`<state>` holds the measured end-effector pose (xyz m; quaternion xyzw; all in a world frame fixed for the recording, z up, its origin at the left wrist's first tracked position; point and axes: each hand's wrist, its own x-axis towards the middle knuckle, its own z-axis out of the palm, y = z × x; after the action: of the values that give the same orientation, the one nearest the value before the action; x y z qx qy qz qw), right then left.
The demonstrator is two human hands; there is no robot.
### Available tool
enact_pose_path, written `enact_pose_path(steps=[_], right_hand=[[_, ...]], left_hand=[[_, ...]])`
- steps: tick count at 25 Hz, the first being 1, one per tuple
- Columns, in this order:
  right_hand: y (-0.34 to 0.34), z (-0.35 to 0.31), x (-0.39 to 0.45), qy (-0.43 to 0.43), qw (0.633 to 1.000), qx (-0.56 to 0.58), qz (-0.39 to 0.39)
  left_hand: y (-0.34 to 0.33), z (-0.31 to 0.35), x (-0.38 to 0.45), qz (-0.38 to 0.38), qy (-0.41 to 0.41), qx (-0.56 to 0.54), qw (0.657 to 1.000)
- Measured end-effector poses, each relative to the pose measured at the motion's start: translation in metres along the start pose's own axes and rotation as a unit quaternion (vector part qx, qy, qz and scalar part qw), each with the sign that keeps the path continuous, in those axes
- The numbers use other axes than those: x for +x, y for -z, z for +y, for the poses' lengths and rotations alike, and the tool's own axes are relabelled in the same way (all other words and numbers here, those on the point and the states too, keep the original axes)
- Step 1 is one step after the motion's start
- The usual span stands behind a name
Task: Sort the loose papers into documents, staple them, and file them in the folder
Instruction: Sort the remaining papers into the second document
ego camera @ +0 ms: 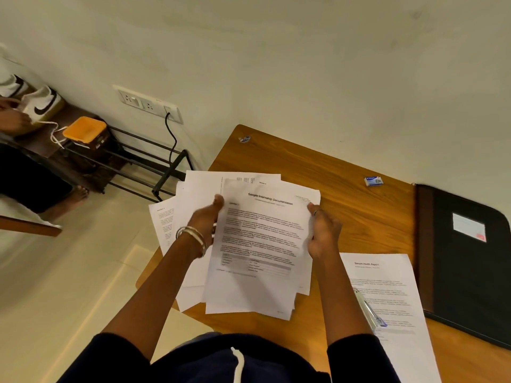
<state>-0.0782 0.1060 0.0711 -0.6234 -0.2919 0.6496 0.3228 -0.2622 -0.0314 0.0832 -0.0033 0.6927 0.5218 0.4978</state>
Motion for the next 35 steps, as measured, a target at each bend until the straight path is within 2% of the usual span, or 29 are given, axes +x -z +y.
enact_pose_path(steps=[3,5,7,8,9,10,12,13,14,15,17,19,22,24,25,27,29,30,31,33,35], right_hand=[[0.009,0.014,0.015,-0.074,0.996,-0.039,0.010],[0.011,0.026,0.018,-0.086,0.996,-0.032,-0.014],[0.012,0.040,0.022,0.007,0.991,-0.134,-0.010],[0.012,0.047,0.023,0.091,0.969,-0.231,-0.012],[0.013,0.055,0.024,0.182,0.925,-0.331,-0.036],[0.014,0.064,0.028,0.247,0.863,-0.431,-0.094],[0.018,0.083,0.041,0.299,0.683,-0.633,-0.209],[0.023,0.091,0.049,0.308,0.603,-0.699,-0.230],[0.027,0.094,0.054,0.311,0.558,-0.736,-0.223],[0.032,0.093,0.059,0.316,0.556,-0.744,-0.192],[0.041,0.088,0.065,0.300,0.593,-0.739,-0.107],[0.043,0.081,0.069,0.258,0.609,-0.748,-0.058],[0.024,0.080,0.063,0.289,0.634,-0.715,-0.054],[0.001,0.083,0.052,0.359,0.638,-0.672,-0.111],[-0.011,0.086,0.047,0.384,0.618,-0.666,-0.162],[-0.031,0.097,0.035,0.415,0.545,-0.680,-0.262],[-0.039,0.110,0.031,0.422,0.485,-0.701,-0.309],[-0.038,0.115,0.035,0.423,0.477,-0.703,-0.316],[-0.037,0.118,0.040,0.427,0.490,-0.690,-0.318],[-0.035,0.118,0.048,0.442,0.555,-0.637,-0.301],[-0.045,0.112,0.049,0.455,0.620,-0.588,-0.249]], left_hand=[[0.007,-0.023,-0.008,-0.050,-0.012,0.108,0.993],[0.011,-0.037,-0.006,-0.015,-0.013,0.160,0.987],[0.016,-0.046,-0.005,0.058,-0.010,0.153,0.986],[0.020,-0.050,-0.005,0.095,-0.008,0.137,0.986],[0.028,-0.054,-0.005,0.132,-0.011,0.119,0.984],[0.037,-0.059,-0.003,0.162,-0.015,0.110,0.981],[0.060,-0.069,0.000,0.212,-0.016,0.102,0.972],[0.072,-0.076,0.004,0.232,-0.015,0.096,0.968],[0.081,-0.081,0.004,0.248,-0.017,0.089,0.965],[0.088,-0.085,0.002,0.264,-0.021,0.079,0.961],[0.096,-0.091,-0.005,0.287,-0.027,0.062,0.955],[0.100,-0.097,-0.008,0.296,-0.026,0.044,0.954],[0.102,-0.103,-0.010,0.300,-0.028,0.028,0.953],[0.102,-0.105,-0.011,0.302,-0.032,0.018,0.953],[0.102,-0.106,-0.012,0.300,-0.036,0.012,0.953],[0.103,-0.109,-0.011,0.295,-0.042,-0.007,0.955],[0.104,-0.106,-0.011,0.293,-0.046,-0.025,0.955],[0.106,-0.103,-0.011,0.294,-0.049,-0.028,0.954],[0.109,-0.100,-0.010,0.297,-0.052,-0.031,0.953],[0.119,-0.094,-0.005,0.304,-0.056,-0.035,0.950],[0.132,-0.089,0.000,0.309,-0.057,-0.042,0.949]])
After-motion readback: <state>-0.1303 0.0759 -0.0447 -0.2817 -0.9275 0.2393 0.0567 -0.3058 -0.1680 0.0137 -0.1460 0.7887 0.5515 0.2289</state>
